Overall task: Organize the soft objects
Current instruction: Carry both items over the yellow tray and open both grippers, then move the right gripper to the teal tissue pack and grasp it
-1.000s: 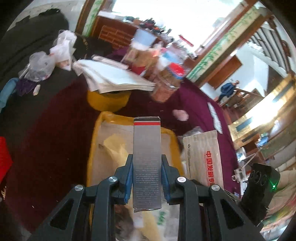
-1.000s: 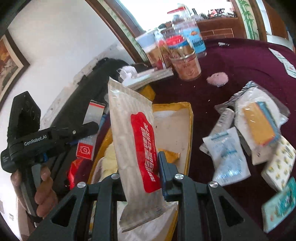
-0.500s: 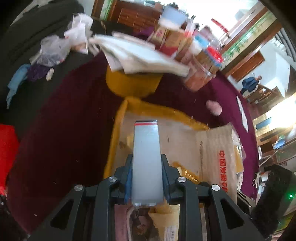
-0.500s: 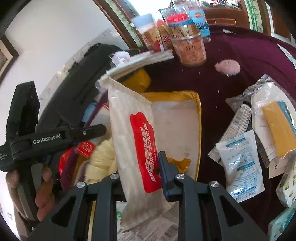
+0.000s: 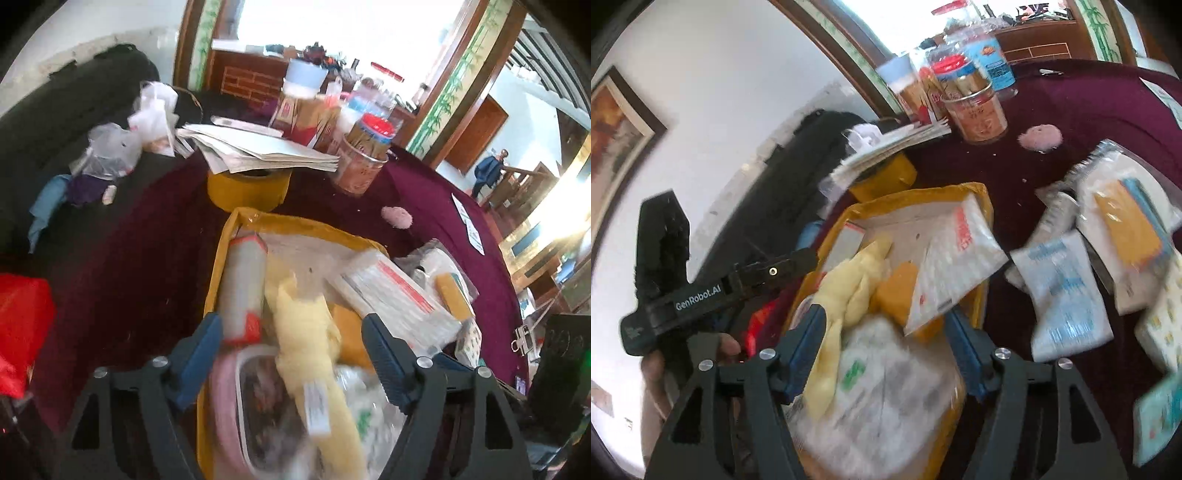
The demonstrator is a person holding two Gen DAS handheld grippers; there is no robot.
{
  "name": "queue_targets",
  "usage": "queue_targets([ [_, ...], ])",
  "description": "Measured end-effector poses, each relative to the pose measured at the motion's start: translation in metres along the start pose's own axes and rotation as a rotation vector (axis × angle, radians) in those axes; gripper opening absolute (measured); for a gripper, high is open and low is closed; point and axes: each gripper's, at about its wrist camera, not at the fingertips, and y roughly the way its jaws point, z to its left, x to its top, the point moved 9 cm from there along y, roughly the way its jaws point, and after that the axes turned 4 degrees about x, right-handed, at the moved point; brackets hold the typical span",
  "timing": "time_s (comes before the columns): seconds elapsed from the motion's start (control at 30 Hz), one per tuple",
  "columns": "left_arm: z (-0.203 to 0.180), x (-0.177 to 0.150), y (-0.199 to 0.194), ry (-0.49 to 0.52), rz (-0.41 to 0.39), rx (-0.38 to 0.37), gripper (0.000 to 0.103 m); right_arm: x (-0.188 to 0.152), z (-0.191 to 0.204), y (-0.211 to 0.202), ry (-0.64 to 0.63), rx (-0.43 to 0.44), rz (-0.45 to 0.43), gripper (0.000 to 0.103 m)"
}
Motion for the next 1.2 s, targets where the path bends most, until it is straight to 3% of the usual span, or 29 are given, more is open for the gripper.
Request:
queue_targets([
  [0.13,-0.012,-0.030,-0.032,0.030,-0.072,0.010,0.081,-0.028,0.004,-0.038,0.029,0.046,-0.049,0.066],
  [0.23,-0.024,-0.056,-0.045,0.028,-0.093,-0.032,0.081,-0.049,0.006,-0.047,0.004,0.013,-0.033,0.066],
  [0.3,-0.032,-0.076,-0.051,0.035,-0.087,-0.042,0.081,-0.064,0.001,-0.045,0.018,0.003,-0.004,0.066],
  [0.4,-0.042,-0.090,-0.062,0.035,-0.105,-0.075,0.081,-0.086,0.004,-0.030,0.054,0.076,0.064,0.066],
  [0.5,-0.054,-0.093,-0.065,0.080,-0.109,-0.071,0.081,-0.098,0.010,-0.020,0.037,0.054,0.078,0.068],
  [0.63,-0.060,-0.098,-0.066,0.072,-0.080,-0.119,0.081,-0.112,0.034,-0.013,0.036,0.165,0.125,0.068],
  [0.73,-0.062,-0.095,-0.076,0.072,-0.111,-0.119,0.082,-0.115,0.033,-0.015,0.010,0.127,0.116,0.068],
  [0.87,-0.069,-0.095,-0.087,0.111,-0.159,-0.095,0.084,-0.105,0.013,-0.039,0.011,0.022,0.037,0.068],
  [1.2,-0.119,-0.125,-0.060,0.190,-0.092,-0.133,0.084,-0.087,-0.065,-0.111,0.170,-0.251,-0.113,0.073],
])
